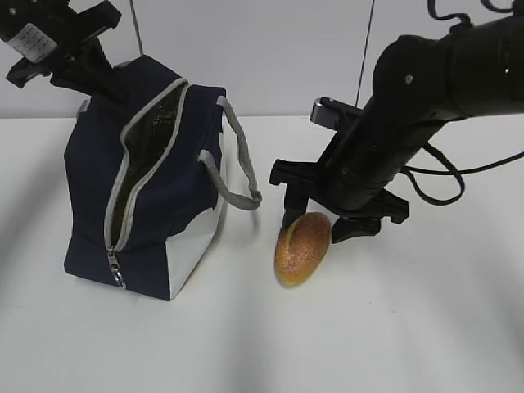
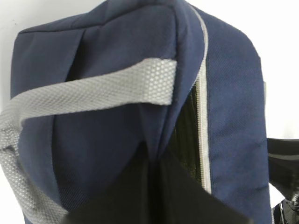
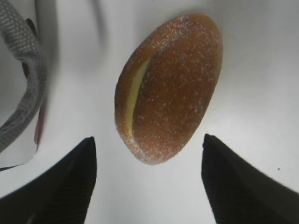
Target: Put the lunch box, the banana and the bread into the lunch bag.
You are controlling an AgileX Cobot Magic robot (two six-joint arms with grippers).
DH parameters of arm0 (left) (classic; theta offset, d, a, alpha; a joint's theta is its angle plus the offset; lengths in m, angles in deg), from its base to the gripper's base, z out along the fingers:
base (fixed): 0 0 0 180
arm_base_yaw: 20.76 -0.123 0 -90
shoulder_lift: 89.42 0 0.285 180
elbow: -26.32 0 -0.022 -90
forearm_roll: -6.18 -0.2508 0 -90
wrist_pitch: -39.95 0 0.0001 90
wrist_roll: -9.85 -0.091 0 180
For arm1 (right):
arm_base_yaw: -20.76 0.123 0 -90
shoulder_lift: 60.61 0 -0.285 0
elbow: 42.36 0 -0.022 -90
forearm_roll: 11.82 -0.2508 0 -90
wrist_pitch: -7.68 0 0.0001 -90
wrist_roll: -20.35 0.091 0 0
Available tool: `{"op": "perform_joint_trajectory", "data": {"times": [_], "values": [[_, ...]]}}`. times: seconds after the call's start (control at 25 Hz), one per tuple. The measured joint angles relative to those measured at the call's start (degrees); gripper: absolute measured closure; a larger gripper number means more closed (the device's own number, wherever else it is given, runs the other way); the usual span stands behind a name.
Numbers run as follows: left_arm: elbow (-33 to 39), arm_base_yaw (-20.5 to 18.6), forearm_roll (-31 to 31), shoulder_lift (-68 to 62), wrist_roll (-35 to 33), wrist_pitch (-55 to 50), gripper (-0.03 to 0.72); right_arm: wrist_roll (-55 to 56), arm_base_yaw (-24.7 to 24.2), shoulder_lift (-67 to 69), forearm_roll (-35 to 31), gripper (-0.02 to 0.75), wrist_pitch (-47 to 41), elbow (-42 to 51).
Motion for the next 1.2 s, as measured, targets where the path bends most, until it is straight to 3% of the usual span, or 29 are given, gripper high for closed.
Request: {"op": "perform_joint_trajectory", "data": {"times": [0.4,0.76,1.2], "values": [[0.0,0.0,0.0,0.0,0.0,0.0,0.691,0.84,-0.14,6.12,-0.74,0.232,5.08,0.0],[0.0,0.0,0.0,0.0,0.0,0.0,0.691,0.84,-0.18,6.12,-0.63,0.451,6.47,0.0],[0.0,0.0,0.0,0.0,0.0,0.0,0.691,-2.86,-0.18,4.92,1.83,0.465,-2.78,-5.63]]}}
